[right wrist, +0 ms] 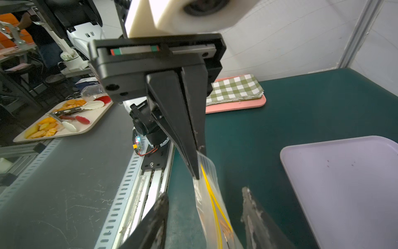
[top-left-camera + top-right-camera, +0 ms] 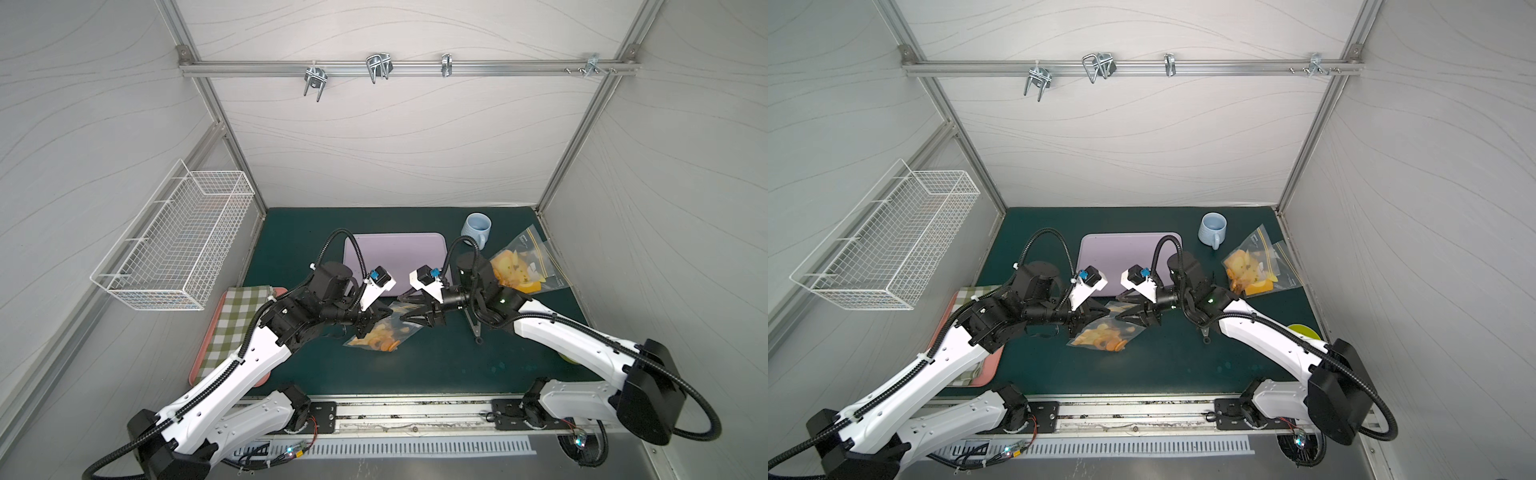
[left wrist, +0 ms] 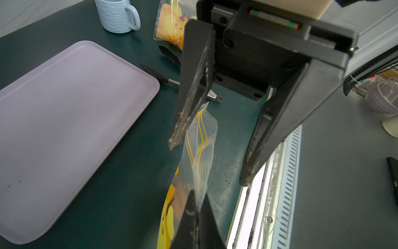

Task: Put the cookies into a resealable bag to prevent moisture
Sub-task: Close the ziploc bag at the center of the board.

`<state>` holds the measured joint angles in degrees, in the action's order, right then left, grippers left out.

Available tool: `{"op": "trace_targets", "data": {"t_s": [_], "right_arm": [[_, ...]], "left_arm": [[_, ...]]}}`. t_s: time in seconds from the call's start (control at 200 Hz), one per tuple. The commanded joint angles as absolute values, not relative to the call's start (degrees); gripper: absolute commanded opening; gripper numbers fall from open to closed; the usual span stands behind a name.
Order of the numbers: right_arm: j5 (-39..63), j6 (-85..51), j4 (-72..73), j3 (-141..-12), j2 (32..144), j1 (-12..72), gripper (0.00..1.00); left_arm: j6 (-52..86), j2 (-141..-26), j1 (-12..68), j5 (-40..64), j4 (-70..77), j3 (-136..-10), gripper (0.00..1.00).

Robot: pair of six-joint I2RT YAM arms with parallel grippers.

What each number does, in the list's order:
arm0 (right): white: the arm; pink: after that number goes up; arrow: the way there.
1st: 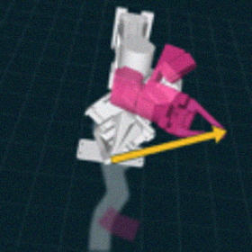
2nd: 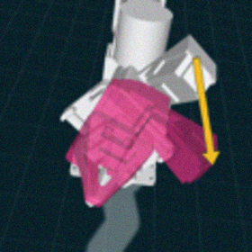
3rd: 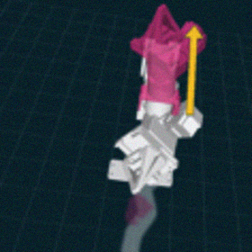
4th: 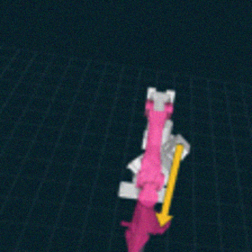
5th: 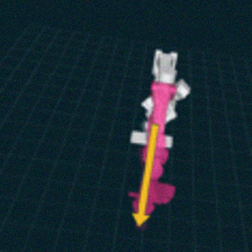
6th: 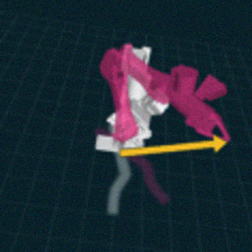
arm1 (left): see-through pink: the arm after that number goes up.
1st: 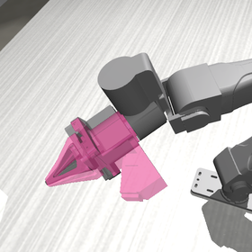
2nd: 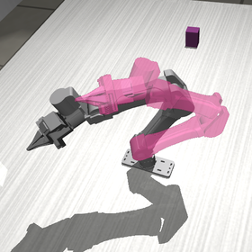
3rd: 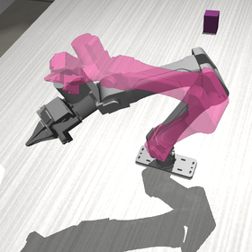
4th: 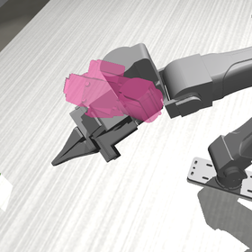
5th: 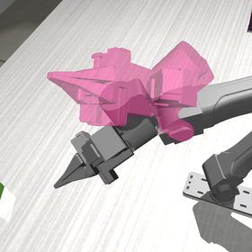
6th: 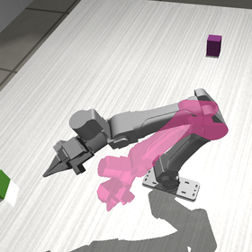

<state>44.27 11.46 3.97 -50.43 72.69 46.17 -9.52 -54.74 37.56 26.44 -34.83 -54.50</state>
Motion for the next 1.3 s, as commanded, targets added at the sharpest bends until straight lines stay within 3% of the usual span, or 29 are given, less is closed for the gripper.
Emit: {"op": "trace_targets", "data": {"t_s": [0.0, 0.185, 0.425, 0.615, 0.8, 0.895, 0.975, 1.12, 1.295], "right_arm": [[46.54, 13.21, 6.19, -51.0, 73.88, 47.07, 0.52], [42.1, 15.1, 6.61, -50.02, 74.49, 49.12, 0.4], [40.37, 16.17, 5.98, -49.23, 75.07, 49.22, 0.13], [39.64, 16.28, 4.93, -48.4, 73.57, 48.99, 0.0], [41.84, 15.47, 4.32, -48.84, 73.55, 48.87, 0.0], [43.03, 15.56, 3.45, -49.1, 73.35, 48.87, 0.0], [43.35, 15.69, 2.92, -49.13, 73.09, 48.88, 0.0], [43.68, 15.56, 2.83, -49.22, 73.17, 48.87, 0.0], [43.79, 15.47, 2.83, -49.31, 73.39, 48.87, 0.0]], "left_arm": [[-11.25, -54.83, 37.63, 27.87, -31.85, -55.1, 0.0], [-11.47, -55.04, 37.7, 28.53, -31.99, -55.18, 0.0], [-11.52, -54.49, 37.68, 27.1, -32.08, -55.02, 0.0], [-11.78, -54.15, 37.67, 26.11, -32.4, -54.89, 0.0], [-11.78, -54.14, 37.64, 26.64, -32.26, -54.9, 0.0], [-11.98, -54.06, 37.69, 26.71, -32.59, -55.11, 0.43], [-12.13, -53.9, 37.69, 27.22, -32.34, -55.06, 0.52], [-12.3, -54.29, 37.68, 27.77, -32.34, -55.02, 0.48], [-12.65, -54.31, 37.67, 29.27, -32.34, -55.03, 0.21]]}}
